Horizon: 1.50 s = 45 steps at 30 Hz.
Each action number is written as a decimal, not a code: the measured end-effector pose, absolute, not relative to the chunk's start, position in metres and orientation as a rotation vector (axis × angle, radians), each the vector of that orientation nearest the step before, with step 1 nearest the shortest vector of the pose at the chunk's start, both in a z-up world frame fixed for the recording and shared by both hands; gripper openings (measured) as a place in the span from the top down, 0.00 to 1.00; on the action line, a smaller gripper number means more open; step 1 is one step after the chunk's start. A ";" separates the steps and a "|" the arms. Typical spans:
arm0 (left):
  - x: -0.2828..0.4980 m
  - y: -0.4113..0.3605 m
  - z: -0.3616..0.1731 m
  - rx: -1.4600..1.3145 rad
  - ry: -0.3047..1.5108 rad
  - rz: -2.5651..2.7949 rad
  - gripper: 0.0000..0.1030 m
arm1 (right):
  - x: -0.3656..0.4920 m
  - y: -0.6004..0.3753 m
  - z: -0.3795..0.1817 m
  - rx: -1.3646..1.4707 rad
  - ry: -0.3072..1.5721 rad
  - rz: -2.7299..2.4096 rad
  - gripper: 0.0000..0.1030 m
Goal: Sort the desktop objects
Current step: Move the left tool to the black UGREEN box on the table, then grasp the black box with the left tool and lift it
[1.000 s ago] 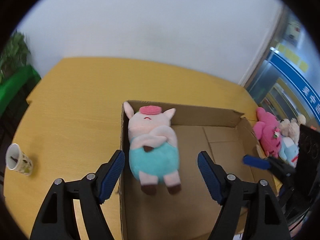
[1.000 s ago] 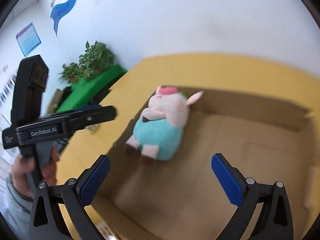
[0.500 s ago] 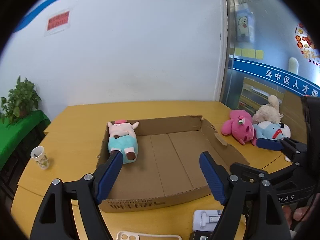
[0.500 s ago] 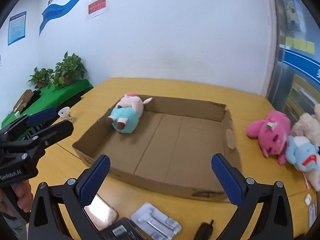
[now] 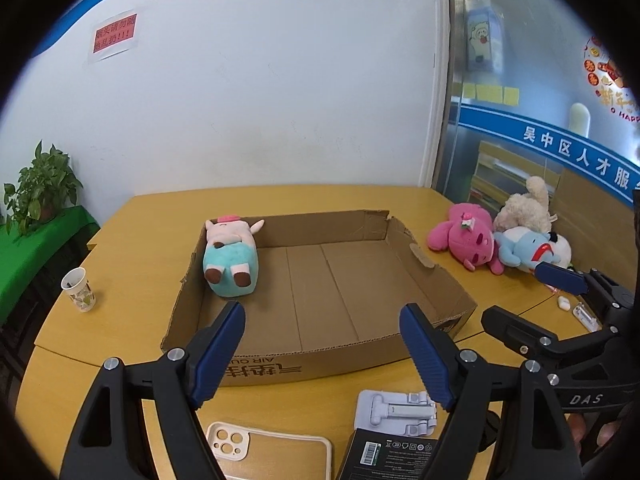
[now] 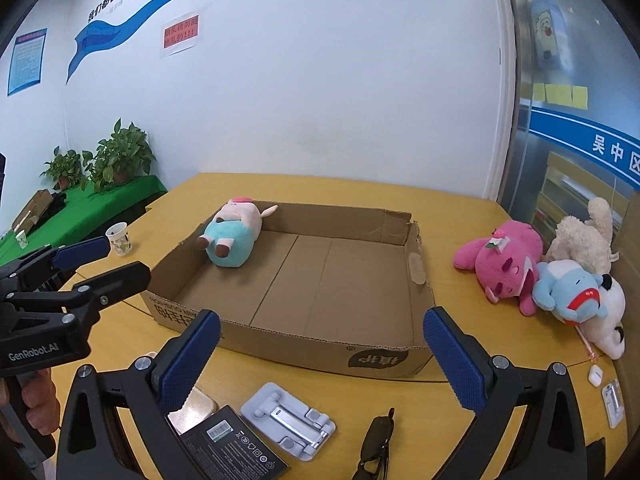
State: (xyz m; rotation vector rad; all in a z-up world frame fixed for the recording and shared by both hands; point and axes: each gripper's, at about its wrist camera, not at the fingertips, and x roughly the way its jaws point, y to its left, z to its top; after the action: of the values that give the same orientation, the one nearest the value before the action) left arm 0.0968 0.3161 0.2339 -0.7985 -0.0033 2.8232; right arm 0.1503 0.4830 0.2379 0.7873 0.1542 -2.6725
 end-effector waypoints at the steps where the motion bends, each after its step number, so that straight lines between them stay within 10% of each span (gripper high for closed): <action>1: 0.098 0.317 0.231 -0.802 -0.002 2.829 0.22 | 0.150 0.482 0.236 0.794 0.148 -2.665 0.00; 37: 0.117 0.355 0.054 -1.384 -0.067 2.078 0.32 | 0.224 0.462 0.051 1.239 0.220 -2.157 0.03; 45: 0.108 0.353 0.046 -1.410 -0.169 2.056 0.30 | 0.235 0.465 0.043 1.193 0.328 -2.165 0.28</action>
State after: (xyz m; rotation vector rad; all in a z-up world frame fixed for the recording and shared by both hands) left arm 0.1077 0.3533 0.0462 -1.4098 -0.1690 2.0561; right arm 0.2353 0.4652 0.0430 1.1930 0.3280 -2.1650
